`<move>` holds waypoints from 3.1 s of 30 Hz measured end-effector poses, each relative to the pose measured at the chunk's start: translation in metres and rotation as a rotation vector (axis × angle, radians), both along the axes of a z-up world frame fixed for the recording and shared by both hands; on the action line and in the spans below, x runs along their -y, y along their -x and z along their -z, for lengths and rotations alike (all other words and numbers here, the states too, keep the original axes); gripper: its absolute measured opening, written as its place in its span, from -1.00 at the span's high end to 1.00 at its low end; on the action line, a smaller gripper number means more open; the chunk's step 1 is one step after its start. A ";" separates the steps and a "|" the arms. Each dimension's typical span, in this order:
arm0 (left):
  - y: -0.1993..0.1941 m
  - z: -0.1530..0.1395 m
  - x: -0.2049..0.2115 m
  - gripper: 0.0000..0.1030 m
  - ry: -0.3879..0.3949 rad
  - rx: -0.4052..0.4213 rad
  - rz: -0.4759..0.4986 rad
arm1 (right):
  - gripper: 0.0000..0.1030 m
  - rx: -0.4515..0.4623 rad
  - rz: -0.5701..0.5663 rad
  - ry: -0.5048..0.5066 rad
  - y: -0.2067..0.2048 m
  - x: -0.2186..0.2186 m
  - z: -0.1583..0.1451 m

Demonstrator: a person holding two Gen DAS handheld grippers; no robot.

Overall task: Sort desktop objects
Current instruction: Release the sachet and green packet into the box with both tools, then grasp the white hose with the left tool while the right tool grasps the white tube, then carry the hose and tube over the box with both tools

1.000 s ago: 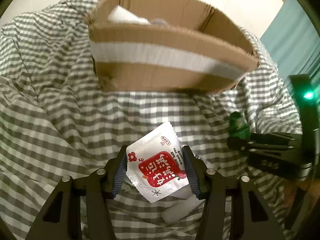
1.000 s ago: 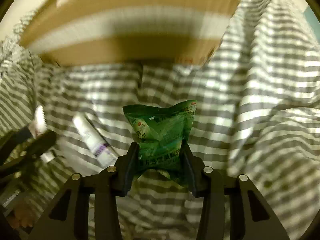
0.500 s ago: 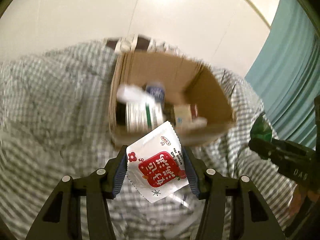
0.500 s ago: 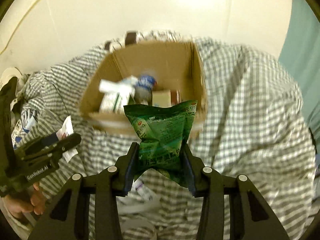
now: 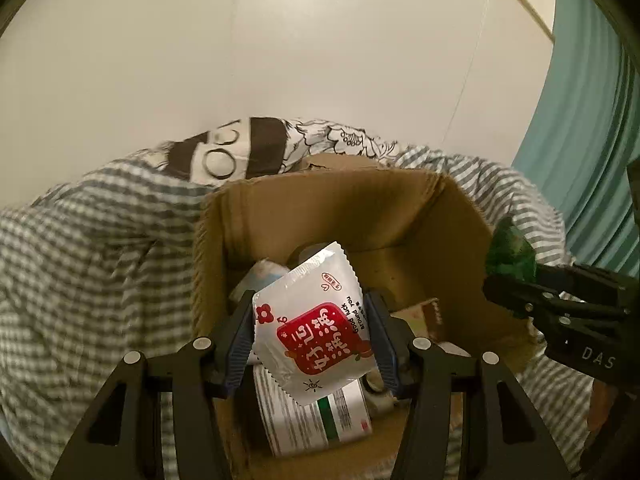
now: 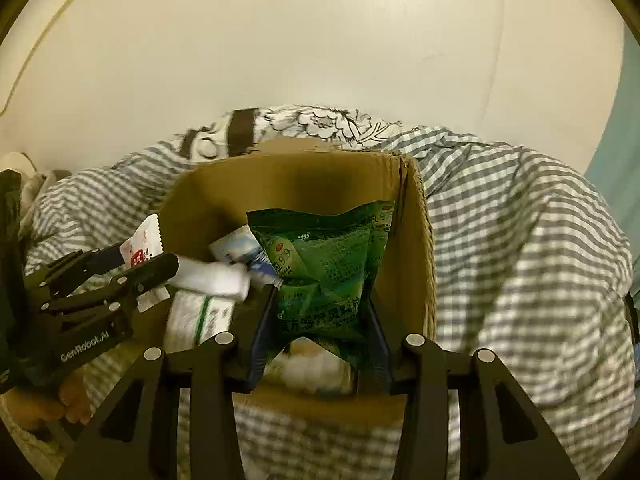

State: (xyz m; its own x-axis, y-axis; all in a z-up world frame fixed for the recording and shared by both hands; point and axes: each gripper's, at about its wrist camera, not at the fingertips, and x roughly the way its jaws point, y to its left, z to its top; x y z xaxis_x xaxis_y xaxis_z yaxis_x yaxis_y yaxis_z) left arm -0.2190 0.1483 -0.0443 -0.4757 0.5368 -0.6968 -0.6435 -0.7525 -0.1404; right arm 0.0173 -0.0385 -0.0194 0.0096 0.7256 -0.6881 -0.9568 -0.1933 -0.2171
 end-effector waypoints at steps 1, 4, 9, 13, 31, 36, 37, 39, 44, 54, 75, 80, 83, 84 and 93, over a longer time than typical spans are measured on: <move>0.003 0.002 -0.004 -0.10 0.009 -0.001 0.006 | 0.14 -0.022 0.000 -0.006 -0.003 -0.006 0.001; 0.014 0.006 -0.019 -0.75 0.046 0.014 -0.001 | -0.21 -0.088 -0.004 -0.003 -0.010 -0.017 0.001; 0.010 0.002 -0.008 -0.88 -0.003 0.069 -0.050 | -0.30 -0.094 0.024 -0.049 -0.013 -0.003 -0.025; -0.014 -0.012 0.019 -0.88 0.000 0.066 -0.056 | -0.30 -0.097 0.036 -0.077 -0.008 0.032 -0.050; -0.197 0.083 0.080 -0.90 0.165 0.180 0.178 | -0.30 -0.066 0.338 0.105 -0.042 0.213 0.013; -0.217 0.118 0.055 -0.90 0.287 0.181 0.270 | -0.30 -0.050 0.313 0.092 -0.031 0.211 0.010; -0.219 0.122 0.051 -0.86 0.302 0.183 0.285 | -0.30 -0.041 0.307 0.099 -0.028 0.209 0.014; -0.221 0.130 0.042 -0.48 0.318 0.205 0.325 | -0.30 -0.012 0.298 0.129 -0.023 0.205 0.024; -0.227 0.143 0.028 -0.09 0.335 0.236 0.414 | -0.30 0.023 0.310 0.200 -0.021 0.194 0.046; -0.206 0.121 0.048 0.74 0.174 0.327 0.413 | -0.30 0.048 0.352 0.272 -0.029 0.174 0.075; -0.103 0.121 0.086 0.74 0.036 0.414 0.035 | -0.02 0.214 0.084 0.404 0.018 0.098 0.199; -0.101 0.124 0.091 0.74 0.029 0.428 0.028 | 0.42 0.215 0.116 0.439 0.018 0.092 0.201; -0.101 0.123 0.093 0.74 0.016 0.426 0.035 | 0.47 0.183 0.142 0.430 0.016 0.094 0.184; -0.101 0.120 0.095 0.74 0.012 0.425 0.039 | 0.49 0.172 0.149 0.420 0.015 0.095 0.175; -0.125 0.077 0.106 0.74 -0.031 0.336 0.071 | 0.52 0.212 0.213 0.244 0.032 0.123 0.102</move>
State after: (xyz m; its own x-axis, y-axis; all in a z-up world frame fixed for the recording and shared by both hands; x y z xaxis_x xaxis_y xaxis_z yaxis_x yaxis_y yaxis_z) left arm -0.0938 0.0426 -0.1213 -0.1832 0.5838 -0.7910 -0.6084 -0.6993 -0.3752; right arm -0.0142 -0.1616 -0.1214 0.3032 0.5073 -0.8067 -0.9198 -0.0654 -0.3869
